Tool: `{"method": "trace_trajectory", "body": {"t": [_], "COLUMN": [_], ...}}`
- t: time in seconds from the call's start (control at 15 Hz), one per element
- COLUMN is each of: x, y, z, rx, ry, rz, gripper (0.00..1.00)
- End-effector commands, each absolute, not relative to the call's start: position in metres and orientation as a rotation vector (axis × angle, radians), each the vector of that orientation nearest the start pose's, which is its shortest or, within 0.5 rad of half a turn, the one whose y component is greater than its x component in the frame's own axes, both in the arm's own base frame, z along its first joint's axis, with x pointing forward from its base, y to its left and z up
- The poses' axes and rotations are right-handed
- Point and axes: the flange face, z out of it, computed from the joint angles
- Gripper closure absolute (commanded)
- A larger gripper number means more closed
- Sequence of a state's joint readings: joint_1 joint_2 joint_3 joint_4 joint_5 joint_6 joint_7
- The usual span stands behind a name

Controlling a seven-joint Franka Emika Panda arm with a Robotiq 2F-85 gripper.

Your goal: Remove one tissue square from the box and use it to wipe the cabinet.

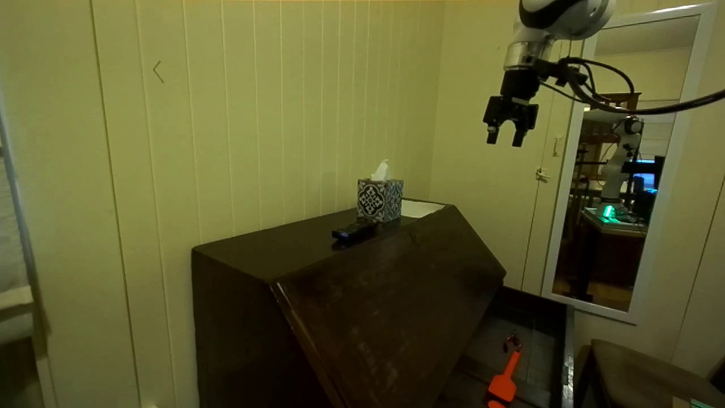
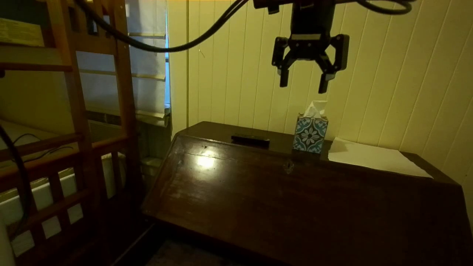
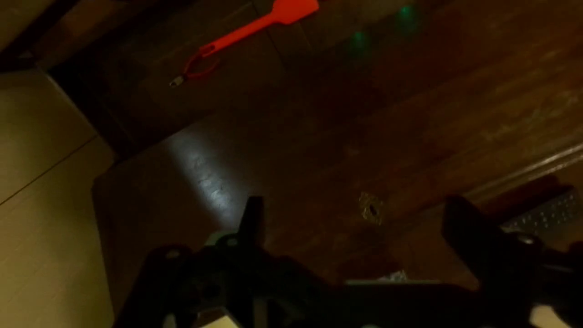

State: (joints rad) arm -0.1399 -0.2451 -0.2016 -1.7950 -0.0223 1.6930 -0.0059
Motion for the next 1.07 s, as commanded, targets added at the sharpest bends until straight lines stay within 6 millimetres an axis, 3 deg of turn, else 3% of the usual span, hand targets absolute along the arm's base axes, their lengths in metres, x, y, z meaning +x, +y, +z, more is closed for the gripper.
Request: {"method": "trace_trajectory", "body": {"t": [0.0,0.2,0.33,0.4,0.47,0.67,0.87,1.0], "x": [0.512,0.550,0.575,0.580,0.560,0.580,0.581,0.599], "y": [-0.201,-0.202,-0.200,-0.196,-0.194,-0.192,-0.194,-0.192], "z": [0.688,0.707,0.709,0.705,0.701,0.696,0.697,0.690], "rx": [-3.012,-2.954,-2.931,-2.926,-2.948,-2.948,-2.949,-2.897], "ry": [0.654,0.603,0.556,0.548,0.583,0.569,0.572,0.536], "rz": [-0.401,-0.564,-0.626,-0.551,-0.577,-0.556,-0.560,-0.620], "gripper": [0.00,0.00,0.00,0.00,0.00,0.00,0.00,0.00]}}
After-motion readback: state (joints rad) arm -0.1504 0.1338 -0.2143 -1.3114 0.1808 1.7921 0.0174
